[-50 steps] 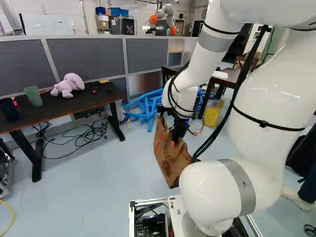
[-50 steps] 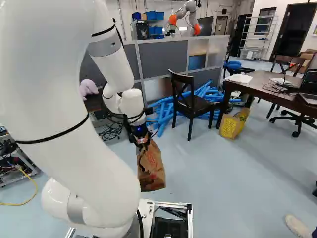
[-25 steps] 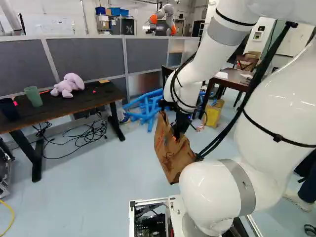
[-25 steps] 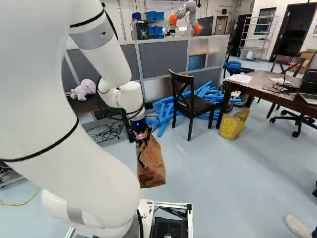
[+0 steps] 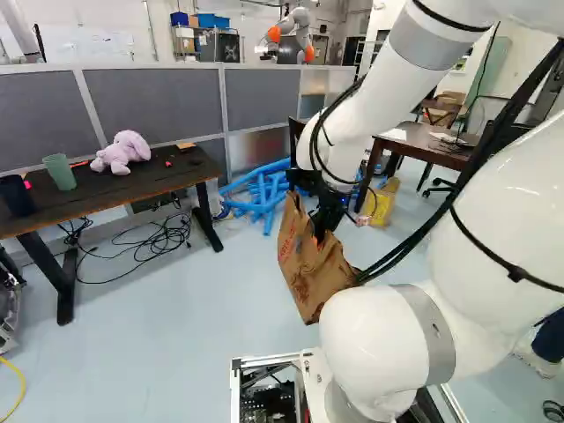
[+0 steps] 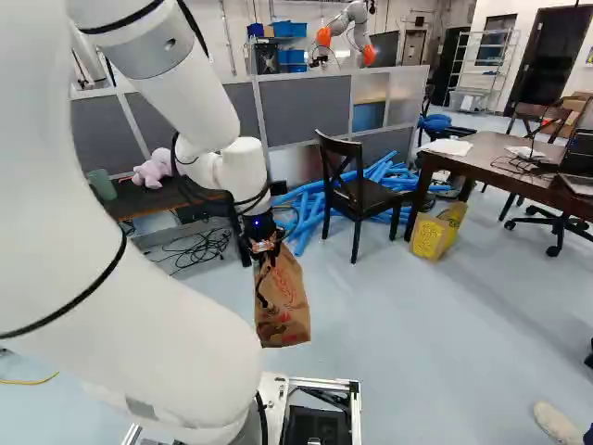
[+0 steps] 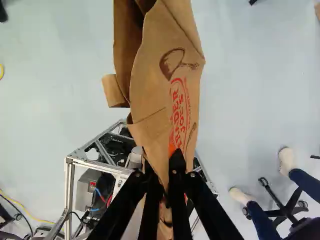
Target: Pick up the bag on the ground and place it on the table
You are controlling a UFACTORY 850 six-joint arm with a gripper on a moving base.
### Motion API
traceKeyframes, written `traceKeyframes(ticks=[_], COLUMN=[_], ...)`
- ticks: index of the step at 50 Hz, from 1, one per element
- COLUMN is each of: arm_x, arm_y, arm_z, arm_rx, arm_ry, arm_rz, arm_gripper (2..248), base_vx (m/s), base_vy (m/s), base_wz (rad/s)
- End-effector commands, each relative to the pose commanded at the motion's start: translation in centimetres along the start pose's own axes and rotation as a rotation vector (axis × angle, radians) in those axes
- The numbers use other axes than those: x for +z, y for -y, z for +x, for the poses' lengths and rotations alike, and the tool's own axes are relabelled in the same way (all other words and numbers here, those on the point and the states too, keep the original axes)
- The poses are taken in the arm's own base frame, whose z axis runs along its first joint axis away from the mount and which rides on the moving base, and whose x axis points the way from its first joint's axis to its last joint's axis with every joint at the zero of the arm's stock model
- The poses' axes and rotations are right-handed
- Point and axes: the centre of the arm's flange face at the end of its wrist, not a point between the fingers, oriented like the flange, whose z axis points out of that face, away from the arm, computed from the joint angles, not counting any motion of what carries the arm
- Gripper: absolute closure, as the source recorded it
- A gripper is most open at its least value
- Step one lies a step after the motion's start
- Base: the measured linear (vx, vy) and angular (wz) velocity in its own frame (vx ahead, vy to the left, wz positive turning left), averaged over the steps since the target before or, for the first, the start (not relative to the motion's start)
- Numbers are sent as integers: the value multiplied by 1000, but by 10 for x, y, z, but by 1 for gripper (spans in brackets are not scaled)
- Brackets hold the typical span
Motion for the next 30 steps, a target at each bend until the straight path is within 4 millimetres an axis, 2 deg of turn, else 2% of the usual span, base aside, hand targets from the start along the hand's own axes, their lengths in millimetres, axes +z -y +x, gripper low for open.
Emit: traceKeyframes(ticks=[30], arm_x=[-44], arm_y=[-14], arm_z=[0], arm_rx=[43], arm_ry=[7], arm_rz=[3], arm_gripper=[225], base_vx=[0], base_vy=[0], base_wz=[0])
